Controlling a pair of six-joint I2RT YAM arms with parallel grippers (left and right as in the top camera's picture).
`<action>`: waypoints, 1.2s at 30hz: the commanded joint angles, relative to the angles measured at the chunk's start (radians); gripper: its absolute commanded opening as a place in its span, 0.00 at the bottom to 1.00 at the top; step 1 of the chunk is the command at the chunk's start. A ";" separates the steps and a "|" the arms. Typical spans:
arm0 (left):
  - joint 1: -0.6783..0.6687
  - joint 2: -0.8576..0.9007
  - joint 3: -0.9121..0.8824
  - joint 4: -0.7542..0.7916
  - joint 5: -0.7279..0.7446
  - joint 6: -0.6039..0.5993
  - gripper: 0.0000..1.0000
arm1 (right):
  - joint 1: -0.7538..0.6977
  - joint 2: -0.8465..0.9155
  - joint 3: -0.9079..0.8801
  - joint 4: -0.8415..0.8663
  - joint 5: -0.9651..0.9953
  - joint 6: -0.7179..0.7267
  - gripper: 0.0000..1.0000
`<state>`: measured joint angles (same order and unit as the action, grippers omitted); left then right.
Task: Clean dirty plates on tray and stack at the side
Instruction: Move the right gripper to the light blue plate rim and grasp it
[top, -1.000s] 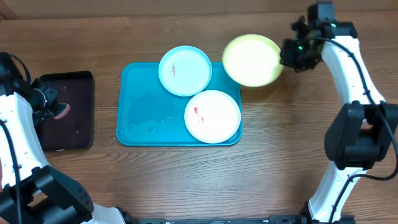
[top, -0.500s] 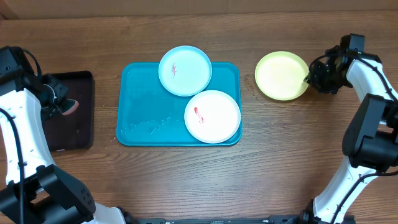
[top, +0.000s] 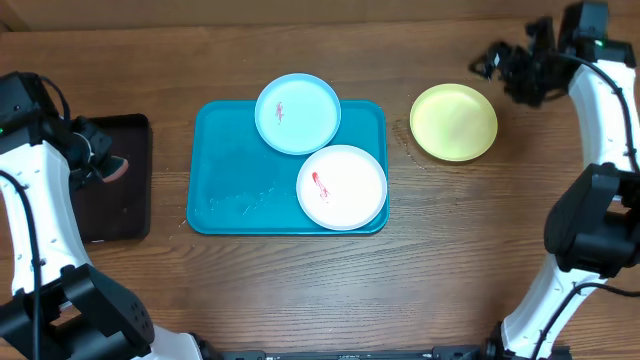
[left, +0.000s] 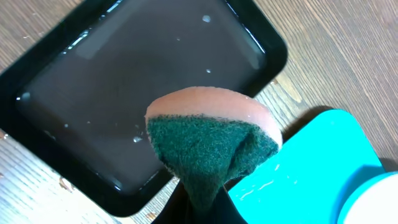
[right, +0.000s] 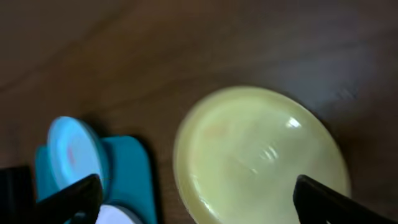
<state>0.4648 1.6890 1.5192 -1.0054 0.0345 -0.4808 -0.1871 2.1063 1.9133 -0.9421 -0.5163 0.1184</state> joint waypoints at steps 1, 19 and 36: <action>-0.031 0.019 -0.008 0.005 0.011 -0.013 0.05 | 0.122 -0.027 0.023 0.052 -0.068 -0.025 0.97; -0.142 0.065 -0.008 0.011 0.023 0.032 0.04 | 0.621 0.258 0.023 0.371 0.549 0.185 0.76; -0.151 0.065 -0.008 0.014 0.023 0.032 0.04 | 0.682 0.291 0.023 0.353 0.536 0.188 0.04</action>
<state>0.3202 1.7527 1.5154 -0.9970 0.0494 -0.4686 0.4717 2.3959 1.9278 -0.5842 0.0147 0.3061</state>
